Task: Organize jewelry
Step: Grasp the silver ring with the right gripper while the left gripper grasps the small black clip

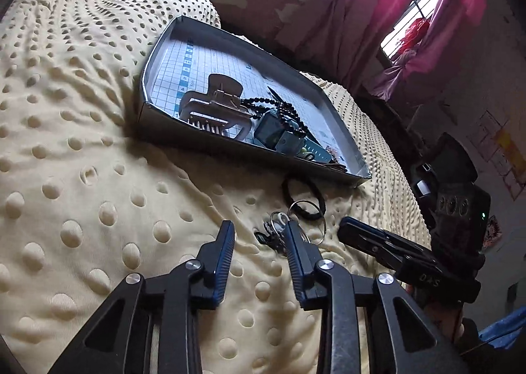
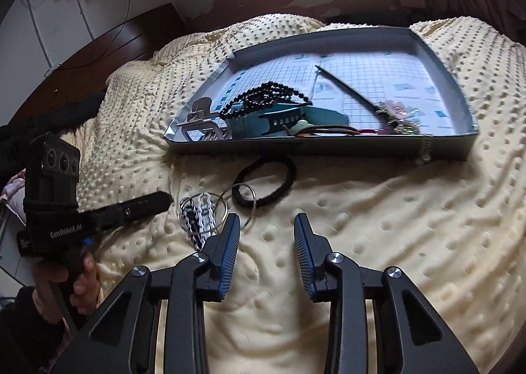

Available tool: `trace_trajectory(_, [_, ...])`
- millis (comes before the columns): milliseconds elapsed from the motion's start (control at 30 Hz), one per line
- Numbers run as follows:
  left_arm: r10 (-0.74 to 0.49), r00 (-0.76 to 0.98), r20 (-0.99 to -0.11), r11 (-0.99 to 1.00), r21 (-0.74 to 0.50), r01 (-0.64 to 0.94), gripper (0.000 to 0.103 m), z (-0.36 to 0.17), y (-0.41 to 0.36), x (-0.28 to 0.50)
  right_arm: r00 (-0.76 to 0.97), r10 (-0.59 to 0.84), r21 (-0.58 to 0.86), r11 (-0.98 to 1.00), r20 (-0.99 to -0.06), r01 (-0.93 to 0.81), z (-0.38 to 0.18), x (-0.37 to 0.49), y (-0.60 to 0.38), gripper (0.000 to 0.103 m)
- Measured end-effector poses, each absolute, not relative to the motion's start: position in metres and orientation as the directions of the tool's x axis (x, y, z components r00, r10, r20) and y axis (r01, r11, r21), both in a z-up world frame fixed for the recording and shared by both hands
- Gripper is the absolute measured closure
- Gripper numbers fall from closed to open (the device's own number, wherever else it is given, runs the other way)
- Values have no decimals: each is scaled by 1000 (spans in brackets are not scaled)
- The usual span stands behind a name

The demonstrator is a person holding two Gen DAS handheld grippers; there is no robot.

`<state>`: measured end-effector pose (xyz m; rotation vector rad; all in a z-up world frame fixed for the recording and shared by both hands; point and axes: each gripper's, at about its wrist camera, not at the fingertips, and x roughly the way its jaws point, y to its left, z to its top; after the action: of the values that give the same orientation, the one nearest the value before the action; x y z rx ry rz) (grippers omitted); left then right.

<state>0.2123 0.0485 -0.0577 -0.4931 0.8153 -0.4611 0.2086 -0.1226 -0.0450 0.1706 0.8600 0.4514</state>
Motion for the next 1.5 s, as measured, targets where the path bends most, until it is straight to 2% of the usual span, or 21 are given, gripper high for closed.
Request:
trace_trajectory(100, [-559,596,-576,799,-566,203,75,-59,45,213,547,458,327,887,-700,-325,-49,215,-112,73])
trace_trajectory(300, [-562,589,-581,798,-567,202,75,-61,46,215,529,441,321,896,-725,-307,-55,226,-102,90])
trace_trajectory(367, [-565,587,-579,796,-571,202,75,-62,46,216,532,448,335,893,-718,-300,-57,226,-105,100])
trace_trajectory(833, [-556,566,-609,816,-529,233,75,-63,34,218,642,369,344,923,-672,-171,-59,203,-163,100])
trace_trajectory(1067, [-577,529,-622,804,-546,236,75,-68,25,231,650,371,369,918,-663,-148,-67,201,-175,100])
trace_trajectory(1267, [-569,532,-627,812,-533,238,83,-67,21,229,648,356,329,929,-673,-169,-68,199,-166,100])
trace_trajectory(1500, [-575,552,-604,800,-558,223,86,-65,24,224,650,340,298,938,-679,-180,-69,194,-160,100])
